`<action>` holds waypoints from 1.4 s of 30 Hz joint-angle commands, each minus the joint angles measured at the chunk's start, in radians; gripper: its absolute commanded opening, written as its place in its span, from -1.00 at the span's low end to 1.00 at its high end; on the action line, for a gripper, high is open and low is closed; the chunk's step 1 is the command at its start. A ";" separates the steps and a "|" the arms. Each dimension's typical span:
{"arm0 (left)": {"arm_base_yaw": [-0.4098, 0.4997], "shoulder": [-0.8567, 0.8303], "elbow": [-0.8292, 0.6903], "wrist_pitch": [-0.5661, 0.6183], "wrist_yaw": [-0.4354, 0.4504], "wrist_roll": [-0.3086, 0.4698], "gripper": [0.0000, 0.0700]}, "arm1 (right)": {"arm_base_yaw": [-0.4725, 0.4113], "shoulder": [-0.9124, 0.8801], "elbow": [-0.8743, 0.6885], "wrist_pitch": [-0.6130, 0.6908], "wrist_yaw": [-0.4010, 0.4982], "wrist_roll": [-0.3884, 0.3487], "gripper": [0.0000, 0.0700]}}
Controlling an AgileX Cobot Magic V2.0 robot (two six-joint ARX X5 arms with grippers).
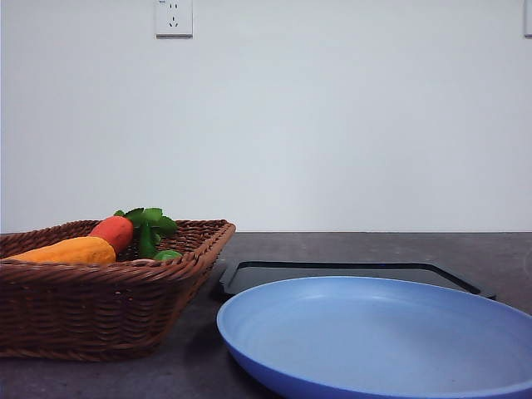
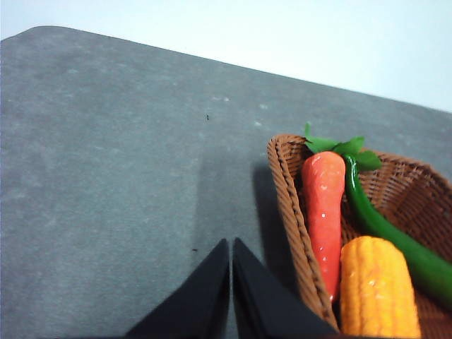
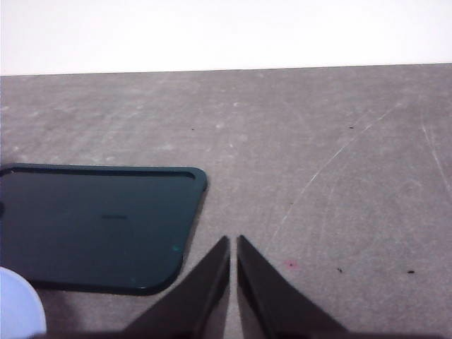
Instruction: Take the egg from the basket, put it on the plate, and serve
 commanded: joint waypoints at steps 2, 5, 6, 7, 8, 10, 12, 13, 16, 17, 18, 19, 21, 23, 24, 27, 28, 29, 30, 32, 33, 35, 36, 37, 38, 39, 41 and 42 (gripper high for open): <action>0.002 -0.002 -0.019 0.016 0.006 -0.130 -1.00 | 0.000 -0.001 -0.006 0.007 -0.001 0.047 -1.00; 0.002 -0.002 -0.019 0.028 0.006 -0.231 -1.00 | 0.000 -0.001 -0.006 0.007 -0.001 0.125 -1.00; 0.002 -0.002 -0.019 0.026 0.006 -0.255 -1.00 | 0.000 -0.001 -0.005 0.007 -0.001 0.156 -1.00; 0.002 -0.002 -0.019 0.023 0.007 -0.278 -1.00 | 0.000 -0.001 -0.004 0.006 -0.002 0.191 -1.00; 0.002 -0.002 -0.019 0.021 0.015 -0.290 -1.00 | 0.000 -0.001 -0.003 0.006 -0.006 0.217 -1.00; 0.002 -0.002 -0.019 0.022 0.043 -0.290 -1.00 | 0.000 -0.001 -0.001 0.006 -0.014 0.244 -1.00; 0.002 -0.002 -0.019 0.022 0.076 -0.290 -1.00 | 0.000 -0.001 0.000 0.004 -0.018 0.266 -1.00; 0.002 -0.001 -0.018 0.022 0.100 -0.289 -1.00 | 0.000 -0.001 0.002 -0.001 -0.022 0.287 -1.00; 0.002 0.007 -0.007 0.015 0.153 -0.282 -1.00 | 0.000 0.000 0.026 -0.037 -0.027 0.326 -1.00; 0.002 0.014 0.000 0.013 0.163 -0.283 -1.00 | 0.000 0.001 0.038 -0.050 -0.027 0.333 -1.00; 0.002 0.022 0.007 0.012 0.170 -0.283 -1.00 | 0.000 0.003 0.053 -0.065 -0.028 0.338 -1.00; 0.002 0.033 0.018 0.009 0.176 -0.283 -1.00 | 0.000 0.007 0.070 -0.077 -0.028 0.340 -1.00; 0.002 0.060 0.043 -0.004 0.184 -0.282 -1.00 | 0.000 0.019 0.105 -0.099 -0.028 0.339 -1.00; 0.002 0.097 0.074 -0.020 0.198 -0.282 -1.00 | 0.000 0.039 0.144 -0.106 -0.028 0.337 -1.00; 0.002 0.120 0.092 -0.027 0.212 -0.282 -1.00 | 0.000 0.052 0.165 -0.107 -0.029 0.337 -1.00; 0.002 0.189 0.137 -0.030 0.268 -0.270 -1.00 | 0.000 0.095 0.232 -0.131 -0.030 0.335 -1.00; 0.002 0.212 0.152 -0.030 0.289 -0.261 -1.00 | 0.000 0.111 0.252 -0.142 -0.030 0.333 -1.00; 0.002 0.236 0.168 -0.030 0.312 -0.254 -1.00 | 0.000 0.129 0.275 -0.157 -0.031 0.329 -1.00; 0.002 0.264 0.187 -0.030 0.337 -0.251 -1.00 | 0.000 0.152 0.302 -0.174 -0.034 0.319 -1.00; 0.002 0.317 0.223 -0.030 0.400 -0.228 -1.00 | 0.000 0.197 0.348 -0.204 -0.055 0.288 -1.00; 0.002 0.341 0.239 -0.030 0.424 -0.223 -1.00 | 0.000 0.215 0.363 -0.214 -0.063 0.279 -1.00; 0.002 0.398 0.276 -0.031 0.467 -0.221 -1.00 | 0.000 0.273 0.411 -0.248 -0.093 0.256 -1.00; 0.002 0.427 0.295 -0.033 0.486 -0.218 -1.00 | 0.000 0.302 0.432 -0.265 -0.108 0.247 -1.00; 0.002 0.458 0.316 -0.036 0.505 -0.208 -1.00 | 0.000 0.335 0.454 -0.284 -0.120 0.237 -1.00; 0.002 0.486 0.336 -0.043 0.517 -0.199 -1.00 | 0.000 0.365 0.473 -0.302 -0.134 0.226 -1.00; 0.001 0.518 0.360 -0.057 0.527 -0.185 -1.00 | 0.000 0.400 0.496 -0.326 -0.150 0.213 -1.00; -0.003 0.575 0.404 -0.097 0.540 -0.148 -1.00 | 0.000 0.463 0.531 -0.367 -0.184 0.190 -1.00; -0.008 0.605 0.429 -0.123 0.548 -0.124 -1.00 | 0.000 0.497 0.547 -0.386 -0.205 0.174 -1.00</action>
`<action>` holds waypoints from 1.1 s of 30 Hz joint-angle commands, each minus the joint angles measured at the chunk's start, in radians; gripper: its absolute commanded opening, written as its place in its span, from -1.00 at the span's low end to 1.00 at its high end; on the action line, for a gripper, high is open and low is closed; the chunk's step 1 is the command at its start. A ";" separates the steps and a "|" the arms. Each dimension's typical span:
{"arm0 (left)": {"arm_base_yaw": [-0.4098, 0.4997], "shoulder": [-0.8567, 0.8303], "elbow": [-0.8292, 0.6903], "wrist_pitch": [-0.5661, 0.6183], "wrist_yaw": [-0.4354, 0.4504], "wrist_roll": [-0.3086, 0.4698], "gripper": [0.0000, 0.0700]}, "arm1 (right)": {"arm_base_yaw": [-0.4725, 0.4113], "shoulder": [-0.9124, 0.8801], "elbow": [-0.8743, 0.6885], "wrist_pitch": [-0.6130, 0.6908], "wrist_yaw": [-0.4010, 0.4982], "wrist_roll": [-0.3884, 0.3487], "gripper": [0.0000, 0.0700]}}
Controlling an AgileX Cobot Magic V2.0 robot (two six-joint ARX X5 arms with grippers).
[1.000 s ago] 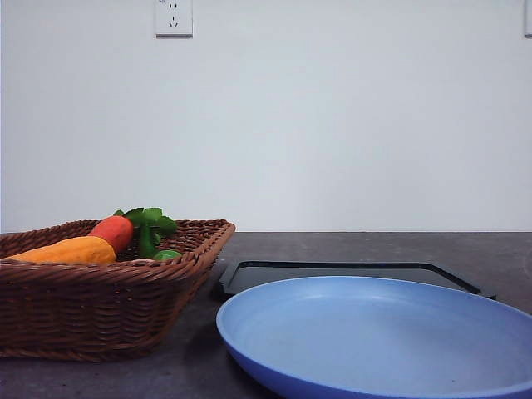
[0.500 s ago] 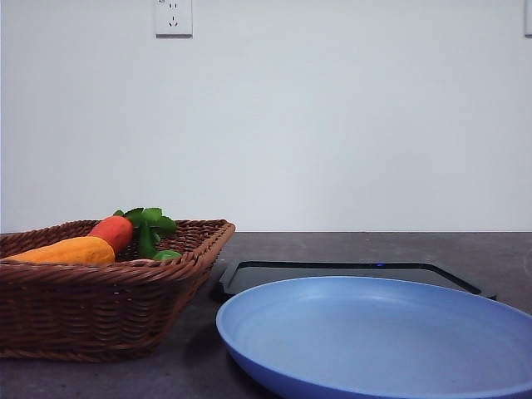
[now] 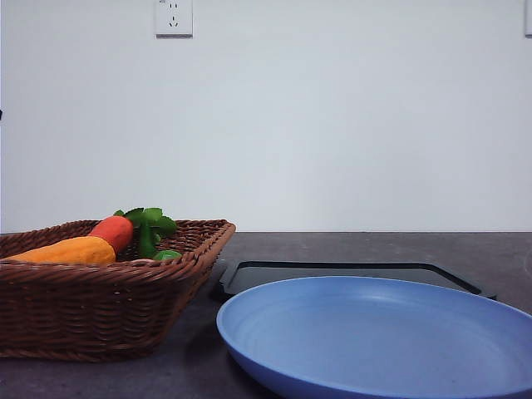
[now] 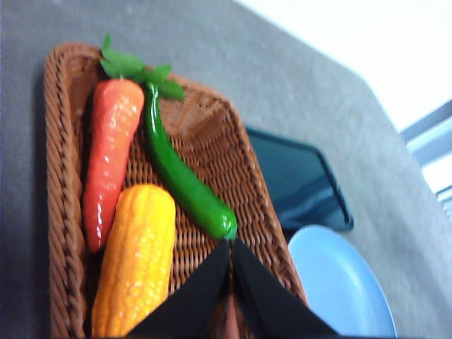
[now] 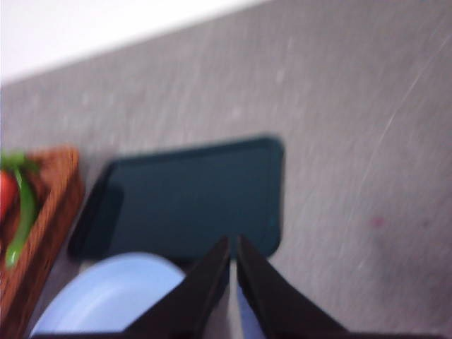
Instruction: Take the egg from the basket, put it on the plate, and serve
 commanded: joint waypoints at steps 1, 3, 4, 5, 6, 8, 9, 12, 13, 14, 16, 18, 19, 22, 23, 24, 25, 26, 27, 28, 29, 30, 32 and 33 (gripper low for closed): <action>-0.011 0.055 0.049 -0.041 0.015 0.083 -1.00 | 0.000 0.058 0.034 -0.025 -0.037 -0.063 -1.00; -0.027 0.119 0.099 -0.107 0.016 0.134 -1.00 | 0.000 0.124 0.060 -0.065 -0.085 -0.094 -1.00; -0.036 0.146 0.121 -0.137 0.016 0.159 -1.00 | 0.000 0.153 0.069 -0.080 -0.106 -0.102 -1.00; -0.045 0.173 0.141 -0.165 0.017 0.180 -1.00 | 0.000 0.182 0.074 -0.095 -0.127 -0.112 -1.00; -0.056 0.199 0.160 -0.190 0.017 0.197 -1.00 | 0.000 0.211 0.078 -0.108 -0.152 -0.122 -1.00; -0.079 0.246 0.190 -0.226 0.021 0.221 -1.00 | 0.000 0.269 0.078 -0.130 -0.198 -0.141 -1.00; -0.090 0.266 0.200 -0.233 0.029 0.227 -1.00 | 0.000 0.298 0.078 -0.141 -0.215 -0.147 -1.00; -0.118 0.307 0.210 -0.224 0.059 0.232 -0.99 | 0.002 0.384 0.077 -0.163 -0.238 -0.178 -0.95; -0.126 0.317 0.210 -0.219 0.064 0.231 -0.97 | 0.004 0.412 0.077 -0.166 -0.238 -0.190 -0.86; -0.134 0.324 0.210 -0.218 0.064 0.232 -0.94 | 0.007 0.435 0.077 -0.167 -0.238 -0.190 -0.74; -0.148 0.335 0.210 -0.213 0.064 0.231 -0.81 | 0.016 0.487 0.077 -0.167 -0.238 -0.190 -0.48; -0.157 0.340 0.210 -0.206 0.064 0.231 -0.61 | 0.026 0.532 0.077 -0.166 -0.238 -0.192 -0.39; -0.160 0.341 0.210 -0.201 0.064 0.231 -0.47 | 0.032 0.557 0.077 -0.164 -0.238 -0.192 -0.39; -0.166 0.342 0.210 -0.176 0.064 0.224 -0.14 | 0.058 0.626 0.075 -0.154 -0.240 -0.188 -0.39; -0.167 0.342 0.210 -0.169 0.064 0.216 -0.10 | 0.070 0.647 0.075 -0.145 -0.251 -0.184 -0.39; -0.168 0.342 0.210 -0.162 0.064 0.208 -0.07 | 0.082 0.669 0.075 -0.135 -0.262 -0.180 -0.39; -0.169 0.342 0.210 -0.154 0.064 0.203 -0.07 | 0.096 0.690 0.075 -0.124 -0.274 -0.175 -0.39; -0.170 0.342 0.210 -0.149 0.064 0.203 -0.07 | 0.110 0.711 0.075 -0.108 -0.279 -0.168 -0.39; -0.170 0.342 0.210 -0.144 0.063 0.203 -0.07 | 0.123 0.731 0.075 -0.092 -0.280 -0.165 -0.39; -0.170 0.342 0.210 -0.141 0.063 0.203 -0.07 | 0.136 0.750 0.075 -0.076 -0.277 -0.163 -0.39; -0.170 0.342 0.210 -0.138 0.063 0.203 -0.07 | 0.145 0.768 0.075 -0.061 -0.278 -0.156 -0.39; -0.170 0.342 0.210 -0.137 0.063 0.203 -0.07 | 0.155 0.786 0.075 -0.044 -0.278 -0.146 -0.39; -0.170 0.342 0.210 -0.137 0.063 0.203 -0.07 | 0.175 0.822 0.075 -0.009 -0.279 -0.128 -0.39; -0.170 0.342 0.210 -0.138 0.063 0.203 -0.07 | 0.183 0.837 0.075 0.005 -0.279 -0.122 -0.39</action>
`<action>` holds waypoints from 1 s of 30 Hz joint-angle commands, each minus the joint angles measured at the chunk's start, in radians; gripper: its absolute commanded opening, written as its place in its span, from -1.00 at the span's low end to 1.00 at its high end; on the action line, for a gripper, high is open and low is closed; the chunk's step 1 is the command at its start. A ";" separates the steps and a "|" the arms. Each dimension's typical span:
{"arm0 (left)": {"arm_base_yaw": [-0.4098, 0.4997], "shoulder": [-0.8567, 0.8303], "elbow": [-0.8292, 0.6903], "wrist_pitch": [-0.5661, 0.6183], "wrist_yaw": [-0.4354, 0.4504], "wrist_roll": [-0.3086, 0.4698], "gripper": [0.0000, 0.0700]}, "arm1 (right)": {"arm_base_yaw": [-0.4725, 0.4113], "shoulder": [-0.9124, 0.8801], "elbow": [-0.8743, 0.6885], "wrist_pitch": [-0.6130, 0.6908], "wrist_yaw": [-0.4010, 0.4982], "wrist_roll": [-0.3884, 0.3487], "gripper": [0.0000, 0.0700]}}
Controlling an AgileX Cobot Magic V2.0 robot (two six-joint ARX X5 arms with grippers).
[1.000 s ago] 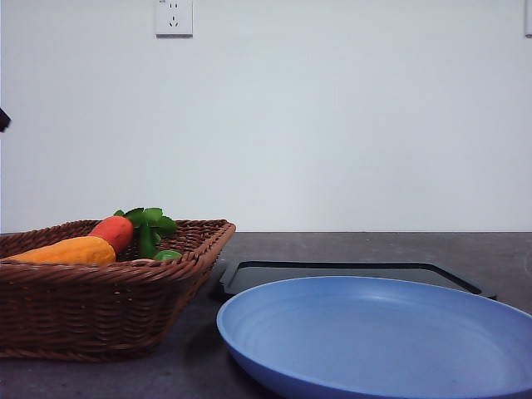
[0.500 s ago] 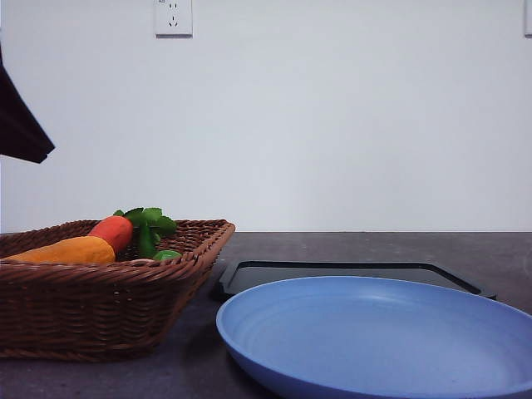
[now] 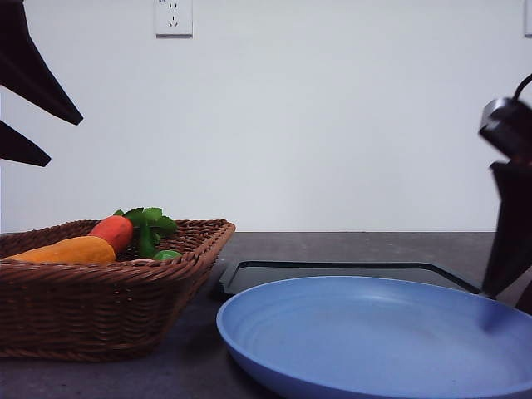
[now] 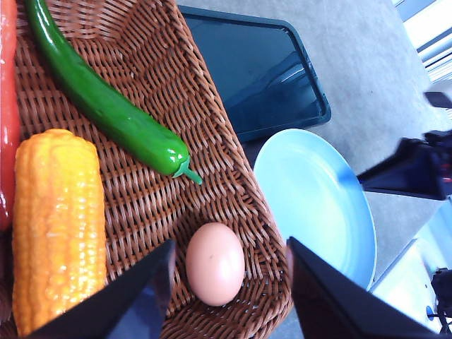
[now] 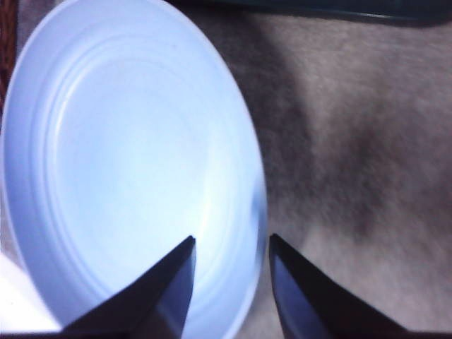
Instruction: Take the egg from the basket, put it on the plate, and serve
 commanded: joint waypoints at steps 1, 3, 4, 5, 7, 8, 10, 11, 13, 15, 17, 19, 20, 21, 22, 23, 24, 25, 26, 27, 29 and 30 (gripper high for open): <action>-0.003 0.008 0.014 0.011 0.003 -0.001 -0.07 | 0.015 0.035 0.009 0.022 -0.003 0.030 -0.39; -0.003 0.008 0.014 0.011 0.002 -0.001 -0.07 | 0.024 0.061 0.009 0.039 -0.003 0.040 -0.45; -0.003 0.008 0.014 0.011 0.002 -0.001 -0.07 | 0.027 0.074 0.009 0.045 -0.003 0.044 -0.51; -0.003 0.008 0.014 0.011 0.001 -0.001 -0.07 | 0.029 0.086 0.009 0.052 -0.002 0.046 -0.59; -0.003 0.008 0.014 0.011 0.000 -0.001 -0.07 | 0.029 0.107 0.009 0.055 -0.002 0.047 -0.72; -0.003 0.008 0.014 0.011 0.000 -0.001 -0.07 | 0.029 0.114 0.009 0.055 -0.002 0.047 -0.79; -0.003 0.008 0.014 0.011 0.000 -0.002 -0.07 | 0.029 0.122 0.009 0.054 -0.001 0.047 -0.93; -0.003 0.008 0.014 0.011 0.000 -0.002 -0.07 | 0.029 0.122 0.009 0.054 -0.001 0.048 -0.99; -0.003 0.008 0.014 0.011 0.000 -0.002 -0.06 | 0.028 0.118 0.009 0.052 -0.002 0.054 -1.00; -0.006 0.008 0.014 0.011 0.000 -0.003 0.02 | 0.026 0.103 0.010 0.042 -0.002 0.055 -1.00; -0.013 0.008 0.014 0.011 0.000 -0.008 0.20 | 0.018 0.076 0.010 0.023 -0.002 0.055 -1.00; -0.026 0.008 0.014 0.012 0.000 -0.020 0.31 | 0.006 0.035 0.010 -0.004 -0.002 0.055 -1.00; -0.034 0.009 0.014 0.014 0.000 -0.021 0.32 | 0.000 0.013 0.010 -0.018 -0.002 0.055 -1.00; -0.045 0.010 0.014 0.019 -0.001 -0.021 0.32 | -0.008 -0.014 0.010 -0.034 -0.001 0.054 -1.00; -0.057 0.013 0.014 0.025 -0.003 -0.021 0.32 | -0.017 -0.042 0.010 -0.050 -0.001 0.054 -1.00; -0.070 0.016 0.016 0.027 -0.011 -0.021 0.32 | -0.025 -0.068 0.010 -0.065 -0.001 0.054 -1.00; -0.085 0.025 0.021 0.025 -0.028 -0.020 0.32 | -0.034 -0.099 0.010 -0.082 -0.001 0.054 -1.00; -0.103 0.036 0.028 0.021 -0.048 -0.019 0.32 | -0.044 -0.128 0.010 -0.100 -0.001 0.053 -1.00; -0.120 0.050 0.037 0.017 -0.065 -0.017 0.32 | -0.052 -0.155 0.010 -0.116 -0.001 0.052 -1.00; -0.140 0.067 0.047 0.013 -0.083 -0.016 0.32 | -0.062 -0.183 0.010 -0.133 -0.001 0.051 -1.00; -0.178 0.105 0.073 -0.002 -0.122 -0.016 0.32 | -0.077 -0.235 0.010 -0.159 -0.001 0.050 -1.00; -0.200 0.130 0.088 -0.011 -0.143 -0.015 0.32 | -0.085 -0.261 0.010 -0.169 -0.001 0.050 -1.00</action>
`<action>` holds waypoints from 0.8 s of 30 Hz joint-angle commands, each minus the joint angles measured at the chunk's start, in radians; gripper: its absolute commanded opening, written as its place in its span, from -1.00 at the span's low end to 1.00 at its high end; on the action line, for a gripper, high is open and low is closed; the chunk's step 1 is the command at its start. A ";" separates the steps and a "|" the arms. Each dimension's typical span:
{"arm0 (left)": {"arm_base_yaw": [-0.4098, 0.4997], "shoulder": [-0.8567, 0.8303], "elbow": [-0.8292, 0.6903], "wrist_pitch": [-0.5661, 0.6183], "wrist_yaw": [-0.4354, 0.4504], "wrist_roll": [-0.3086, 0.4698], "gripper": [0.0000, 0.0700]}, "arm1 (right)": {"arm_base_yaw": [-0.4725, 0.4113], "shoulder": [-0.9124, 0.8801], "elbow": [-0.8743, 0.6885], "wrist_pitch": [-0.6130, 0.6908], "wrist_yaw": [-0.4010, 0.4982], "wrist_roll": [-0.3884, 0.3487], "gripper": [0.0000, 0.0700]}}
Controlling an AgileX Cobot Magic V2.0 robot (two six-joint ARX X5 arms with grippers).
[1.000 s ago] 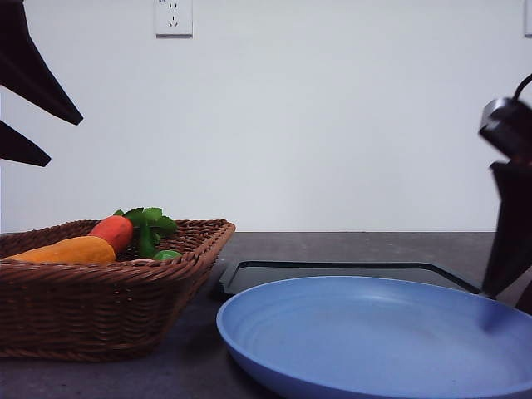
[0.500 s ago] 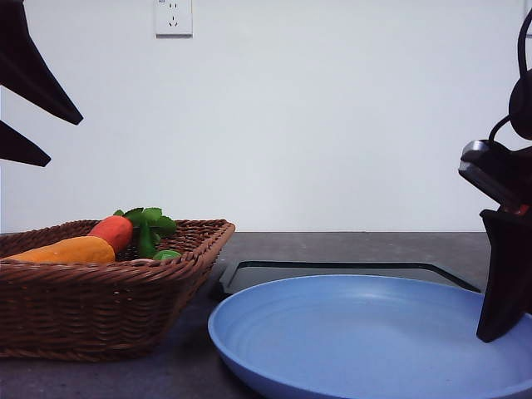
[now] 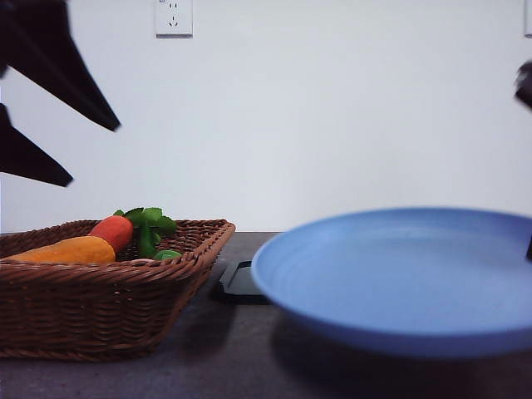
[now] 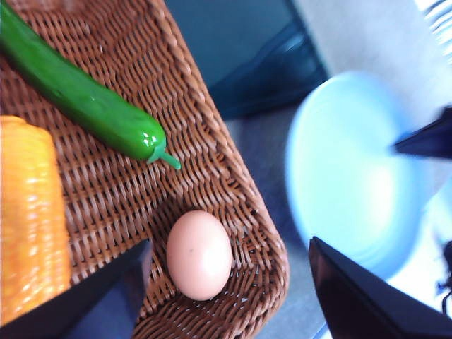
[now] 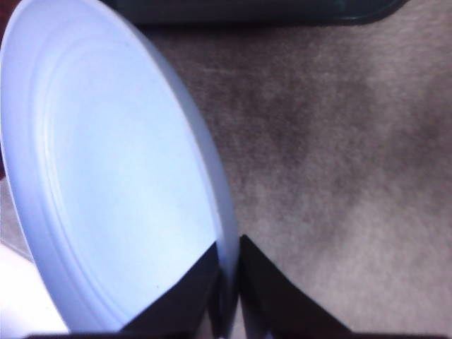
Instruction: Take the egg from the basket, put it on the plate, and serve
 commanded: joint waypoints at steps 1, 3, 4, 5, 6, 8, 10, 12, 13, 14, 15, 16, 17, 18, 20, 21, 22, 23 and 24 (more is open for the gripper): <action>-0.035 0.045 0.038 -0.007 -0.033 0.007 0.32 | -0.008 -0.029 0.010 -0.007 -0.006 -0.004 -1.00; -0.077 0.096 0.066 -0.031 -0.078 0.020 0.31 | -0.020 -0.071 0.010 -0.020 -0.006 -0.004 -1.00; -0.097 0.122 0.078 -0.041 -0.102 0.027 0.31 | -0.025 -0.090 0.010 -0.026 -0.006 -0.004 -1.00; -0.115 0.148 0.089 -0.048 -0.125 0.032 0.31 | -0.030 -0.107 0.010 -0.031 -0.006 -0.004 -1.00; -0.133 0.174 0.098 -0.048 -0.143 0.038 0.31 | -0.035 -0.122 0.010 -0.035 -0.006 -0.004 -1.00; -0.161 0.222 0.110 -0.047 -0.163 0.053 0.32 | -0.043 -0.150 0.010 -0.043 -0.006 -0.004 -1.00; -0.182 0.270 0.122 -0.047 -0.180 0.056 0.32 | -0.048 -0.170 0.010 -0.051 -0.007 -0.005 -1.00; -0.198 0.315 0.132 -0.046 -0.197 0.064 0.31 | -0.049 -0.186 0.010 -0.057 -0.007 -0.005 -1.00; -0.205 0.336 0.137 -0.045 -0.202 0.072 0.32 | -0.049 -0.193 0.010 -0.059 -0.006 -0.005 -1.00; -0.211 0.355 0.140 -0.043 -0.205 0.079 0.32 | -0.049 -0.198 0.010 -0.062 -0.006 -0.005 -1.00; -0.215 0.375 0.144 -0.043 -0.205 0.079 0.32 | -0.049 -0.201 0.010 -0.062 -0.007 -0.005 -1.00; -0.218 0.390 0.147 -0.041 -0.205 0.080 0.31 | -0.049 -0.202 0.010 -0.064 -0.007 -0.005 -1.00; -0.220 0.403 0.148 -0.040 -0.205 0.080 0.31 | -0.049 -0.204 0.010 -0.066 -0.007 -0.005 -1.00; -0.222 0.416 0.148 -0.037 -0.205 0.081 0.31 | -0.049 -0.205 0.010 -0.068 -0.008 -0.007 -1.00; -0.224 0.436 0.148 -0.037 -0.205 0.082 0.31 | -0.049 -0.206 0.010 -0.069 -0.008 -0.009 -1.00; -0.224 0.443 0.148 -0.037 -0.205 0.083 0.31 | -0.049 -0.206 0.010 -0.069 -0.008 -0.009 -1.00; -0.224 0.450 0.148 -0.036 -0.205 0.084 0.31 | -0.049 -0.206 0.010 -0.069 -0.008 -0.009 -1.00; -0.224 0.456 0.148 -0.036 -0.205 0.086 0.31 | -0.049 -0.206 0.010 -0.069 -0.008 -0.009 -1.00; -0.224 0.460 0.148 -0.037 -0.205 0.086 0.31 | -0.049 -0.206 0.010 -0.069 -0.008 -0.009 -1.00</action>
